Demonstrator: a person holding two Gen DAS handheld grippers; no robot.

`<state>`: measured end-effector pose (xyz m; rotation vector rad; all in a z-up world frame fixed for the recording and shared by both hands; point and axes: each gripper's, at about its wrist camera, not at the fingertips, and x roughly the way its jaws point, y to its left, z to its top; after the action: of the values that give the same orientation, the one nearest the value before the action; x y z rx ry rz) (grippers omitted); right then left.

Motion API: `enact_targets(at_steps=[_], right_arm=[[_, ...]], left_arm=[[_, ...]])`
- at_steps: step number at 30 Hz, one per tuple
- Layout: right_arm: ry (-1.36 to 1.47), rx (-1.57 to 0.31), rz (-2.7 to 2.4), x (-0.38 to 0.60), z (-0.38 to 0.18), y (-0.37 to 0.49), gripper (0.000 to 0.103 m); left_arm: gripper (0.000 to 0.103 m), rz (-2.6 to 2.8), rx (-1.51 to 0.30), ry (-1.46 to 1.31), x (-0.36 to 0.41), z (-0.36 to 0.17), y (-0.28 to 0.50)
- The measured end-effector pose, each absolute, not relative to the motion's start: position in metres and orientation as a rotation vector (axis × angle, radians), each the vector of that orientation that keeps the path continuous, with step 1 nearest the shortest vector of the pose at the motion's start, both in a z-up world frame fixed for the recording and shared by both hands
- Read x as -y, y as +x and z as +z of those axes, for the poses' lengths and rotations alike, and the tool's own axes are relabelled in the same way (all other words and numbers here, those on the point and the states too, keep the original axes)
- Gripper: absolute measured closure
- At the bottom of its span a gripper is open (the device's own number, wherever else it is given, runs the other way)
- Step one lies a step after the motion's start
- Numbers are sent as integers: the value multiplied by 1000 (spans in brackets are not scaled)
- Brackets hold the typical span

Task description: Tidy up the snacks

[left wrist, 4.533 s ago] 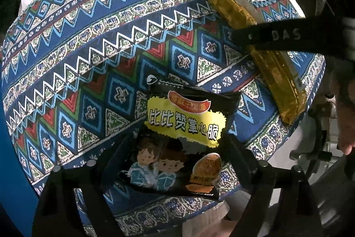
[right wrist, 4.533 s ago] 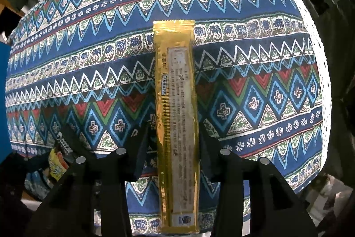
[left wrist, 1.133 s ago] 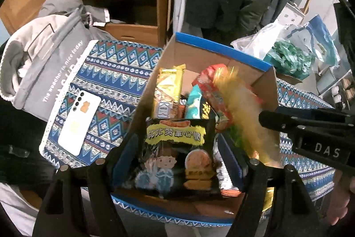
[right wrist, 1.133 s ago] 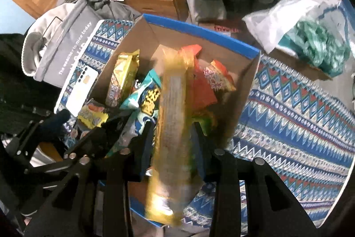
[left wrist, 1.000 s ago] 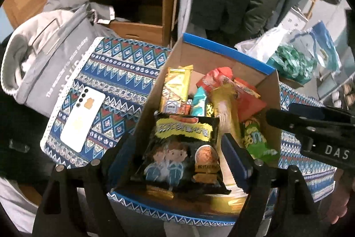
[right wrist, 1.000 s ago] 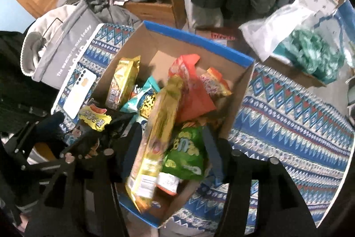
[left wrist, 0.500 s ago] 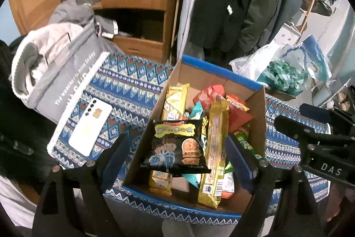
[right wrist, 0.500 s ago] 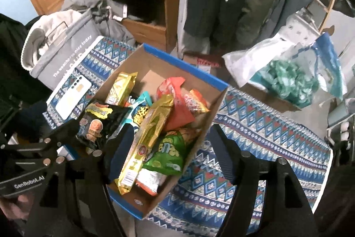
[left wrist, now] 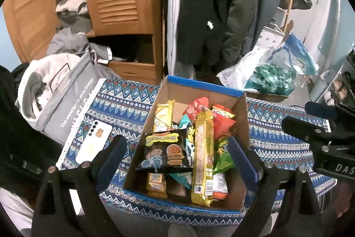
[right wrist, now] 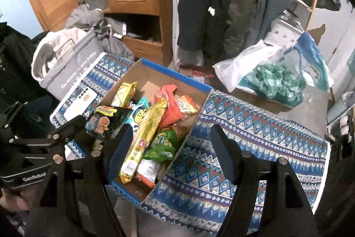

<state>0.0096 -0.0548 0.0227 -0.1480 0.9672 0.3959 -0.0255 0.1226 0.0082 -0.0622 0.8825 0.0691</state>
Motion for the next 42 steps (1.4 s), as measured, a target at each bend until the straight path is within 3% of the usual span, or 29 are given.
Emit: enact_targets(at_steps=[42], right_arm=[[-122,-935,357,100,32,-5,31]], left_arm=[[8,30,-925,-21,-85,14,-23]])
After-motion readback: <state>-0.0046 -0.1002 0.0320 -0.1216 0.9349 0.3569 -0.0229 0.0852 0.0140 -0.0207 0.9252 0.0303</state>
